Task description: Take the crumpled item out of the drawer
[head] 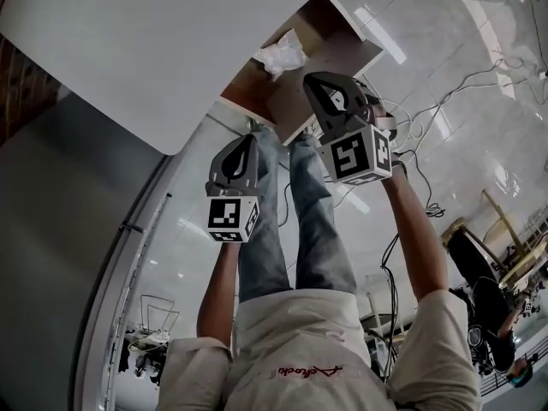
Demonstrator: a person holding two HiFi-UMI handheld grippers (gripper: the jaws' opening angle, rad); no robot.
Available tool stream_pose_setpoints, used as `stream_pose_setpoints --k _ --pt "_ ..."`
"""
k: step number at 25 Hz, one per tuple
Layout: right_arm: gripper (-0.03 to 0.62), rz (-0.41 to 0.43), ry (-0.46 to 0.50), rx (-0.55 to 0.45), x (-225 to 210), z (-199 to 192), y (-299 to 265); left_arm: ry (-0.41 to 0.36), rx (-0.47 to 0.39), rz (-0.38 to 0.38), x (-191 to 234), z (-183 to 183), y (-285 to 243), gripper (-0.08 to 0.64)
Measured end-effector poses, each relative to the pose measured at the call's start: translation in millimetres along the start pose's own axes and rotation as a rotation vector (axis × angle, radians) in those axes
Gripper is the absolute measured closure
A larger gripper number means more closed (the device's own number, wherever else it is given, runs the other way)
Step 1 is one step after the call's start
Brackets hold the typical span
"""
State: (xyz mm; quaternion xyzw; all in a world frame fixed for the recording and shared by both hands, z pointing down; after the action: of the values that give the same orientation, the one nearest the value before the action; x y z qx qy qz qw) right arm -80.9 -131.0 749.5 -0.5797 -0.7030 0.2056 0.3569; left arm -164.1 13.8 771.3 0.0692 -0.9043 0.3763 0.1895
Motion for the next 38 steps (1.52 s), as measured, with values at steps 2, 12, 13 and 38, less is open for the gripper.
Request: stream_pose_setpoints --k 2,12,13,38 --pt "0.58 0.036 0.086 0.022 -1 4 -12 0.005 -0.005 -0.002 1 2 1 0.551" --pt "0.578 0.199 0.427 0.173 2 -4 -77 0.035 0.007 -0.003 9 0 1 0.551" --pt "0.578 0.216 0.439 0.189 0 -8 -83 0.038 0.009 -0.002 10 -1 0 0.551" --pt "0.499 0.379 0.622 0.323 3 -43 -150 0.066 0.028 0.021 26 -3 0 0.551"
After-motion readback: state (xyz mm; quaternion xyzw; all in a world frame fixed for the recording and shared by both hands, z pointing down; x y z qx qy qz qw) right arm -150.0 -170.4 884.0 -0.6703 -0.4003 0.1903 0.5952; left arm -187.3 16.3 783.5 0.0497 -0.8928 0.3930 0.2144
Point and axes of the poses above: the fingertips, and each gripper's own axes: y backward along the fingers, x to its left, z out of its top, the point moved 3 cm from there along y, backward along the fingers, and after that the axes turned 7 degrees about y, right-handed, at the moved point
